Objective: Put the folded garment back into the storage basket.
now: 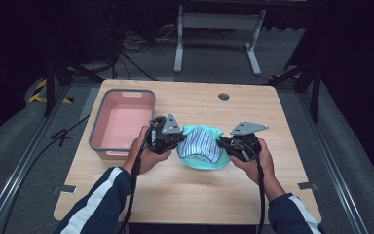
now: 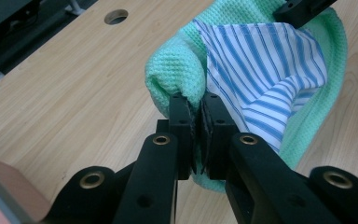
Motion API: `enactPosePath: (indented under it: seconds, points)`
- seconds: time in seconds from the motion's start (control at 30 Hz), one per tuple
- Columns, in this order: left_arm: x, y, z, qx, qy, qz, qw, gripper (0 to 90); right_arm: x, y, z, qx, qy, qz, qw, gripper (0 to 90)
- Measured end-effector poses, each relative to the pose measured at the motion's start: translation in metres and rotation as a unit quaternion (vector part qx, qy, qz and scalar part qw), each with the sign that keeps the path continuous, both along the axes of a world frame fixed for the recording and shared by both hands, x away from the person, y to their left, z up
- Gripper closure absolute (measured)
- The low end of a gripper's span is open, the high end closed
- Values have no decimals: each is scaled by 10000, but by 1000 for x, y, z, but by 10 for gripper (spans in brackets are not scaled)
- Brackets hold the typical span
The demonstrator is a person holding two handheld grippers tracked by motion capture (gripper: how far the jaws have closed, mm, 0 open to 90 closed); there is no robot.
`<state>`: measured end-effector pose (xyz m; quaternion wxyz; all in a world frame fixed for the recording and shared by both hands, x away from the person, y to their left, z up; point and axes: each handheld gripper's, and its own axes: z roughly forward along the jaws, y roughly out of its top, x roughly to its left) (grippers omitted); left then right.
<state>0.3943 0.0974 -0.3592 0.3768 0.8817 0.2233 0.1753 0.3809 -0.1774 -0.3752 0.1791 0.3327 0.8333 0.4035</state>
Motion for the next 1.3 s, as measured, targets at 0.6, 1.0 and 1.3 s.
enactPosePath:
  seconds: [0.6, 1.0, 1.3]
  points:
    - [2, 41, 22, -120, -174, 276, 9994, 842, 8, 44, 25, -52, -253, 276, 9993, 827]
    - [2, 60, 33, -118, -274, 472, 9984, 842, 16, 62, 32, 92, -246, 388, 9989, 827]
    - [2, 74, 44, -85, -360, 605, 9975, 842, 21, 78, 40, 139, -308, 490, 9982, 827]
